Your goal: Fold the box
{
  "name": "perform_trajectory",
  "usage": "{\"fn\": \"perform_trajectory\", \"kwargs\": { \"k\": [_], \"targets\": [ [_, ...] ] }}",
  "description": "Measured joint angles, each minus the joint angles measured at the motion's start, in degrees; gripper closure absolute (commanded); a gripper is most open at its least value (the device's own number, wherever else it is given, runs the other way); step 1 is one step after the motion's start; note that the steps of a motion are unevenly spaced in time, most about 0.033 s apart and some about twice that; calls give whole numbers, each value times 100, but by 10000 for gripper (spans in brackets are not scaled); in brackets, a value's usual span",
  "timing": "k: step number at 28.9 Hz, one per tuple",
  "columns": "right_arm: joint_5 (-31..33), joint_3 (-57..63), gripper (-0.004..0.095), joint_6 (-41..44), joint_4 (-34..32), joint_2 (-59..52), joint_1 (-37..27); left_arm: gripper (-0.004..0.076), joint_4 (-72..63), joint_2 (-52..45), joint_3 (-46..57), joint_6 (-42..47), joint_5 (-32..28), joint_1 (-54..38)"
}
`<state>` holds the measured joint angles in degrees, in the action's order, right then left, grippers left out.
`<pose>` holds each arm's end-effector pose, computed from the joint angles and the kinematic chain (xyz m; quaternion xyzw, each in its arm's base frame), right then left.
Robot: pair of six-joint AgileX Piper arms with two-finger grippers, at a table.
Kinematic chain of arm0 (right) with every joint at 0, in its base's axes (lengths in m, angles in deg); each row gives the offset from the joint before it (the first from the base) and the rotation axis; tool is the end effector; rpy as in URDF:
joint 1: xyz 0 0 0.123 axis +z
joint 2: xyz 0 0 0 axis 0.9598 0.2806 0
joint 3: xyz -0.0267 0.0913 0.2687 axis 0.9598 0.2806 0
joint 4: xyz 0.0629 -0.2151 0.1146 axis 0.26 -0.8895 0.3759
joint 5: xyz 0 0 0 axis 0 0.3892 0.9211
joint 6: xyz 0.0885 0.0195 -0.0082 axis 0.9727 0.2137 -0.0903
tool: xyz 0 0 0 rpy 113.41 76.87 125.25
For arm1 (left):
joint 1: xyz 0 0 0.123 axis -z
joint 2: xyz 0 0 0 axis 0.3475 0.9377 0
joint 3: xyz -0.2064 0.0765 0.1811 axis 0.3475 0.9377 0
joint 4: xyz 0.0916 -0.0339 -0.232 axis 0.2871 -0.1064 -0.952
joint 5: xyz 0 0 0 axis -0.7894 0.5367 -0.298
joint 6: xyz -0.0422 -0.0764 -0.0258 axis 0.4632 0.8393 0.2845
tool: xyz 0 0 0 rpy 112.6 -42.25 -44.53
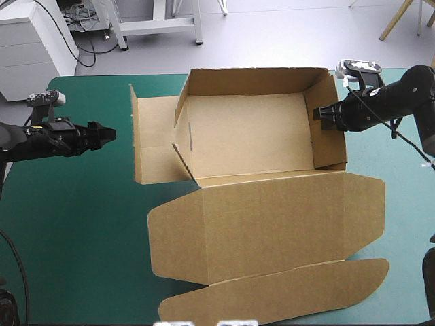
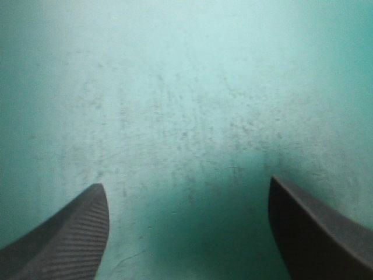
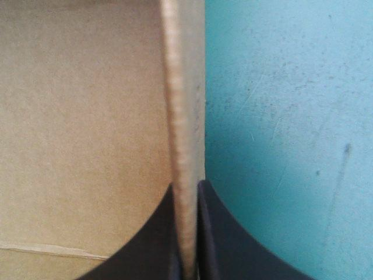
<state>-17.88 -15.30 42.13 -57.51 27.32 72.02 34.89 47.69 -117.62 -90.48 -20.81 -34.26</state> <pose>0.3262 0.0284 0.4004 -0.0778 0.9386 0.1913 0.2763 0.2894 0.0198 0.3616 -0.0087 0.9053 -0.2294 0.3575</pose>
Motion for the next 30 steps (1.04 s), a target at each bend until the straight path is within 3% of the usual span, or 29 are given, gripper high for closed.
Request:
{"fn": "perform_trajectory", "kwargs": {
  "k": [10, 22, 30],
  "targets": [
    [-377, 0, 926, -5, 280, 96, 188, 170, -1246, 73, 0, -500, 678, 0],
    [-1249, 0, 926, 214, 139, 1149, 1219, 171, -1604, 73, 0, -628, 1297, 0],
    [-1887, 0, 926, 414, 260, 1607, 1813, 182, -1611, 73, 0, -647, 1391, 0]
  ]
}}
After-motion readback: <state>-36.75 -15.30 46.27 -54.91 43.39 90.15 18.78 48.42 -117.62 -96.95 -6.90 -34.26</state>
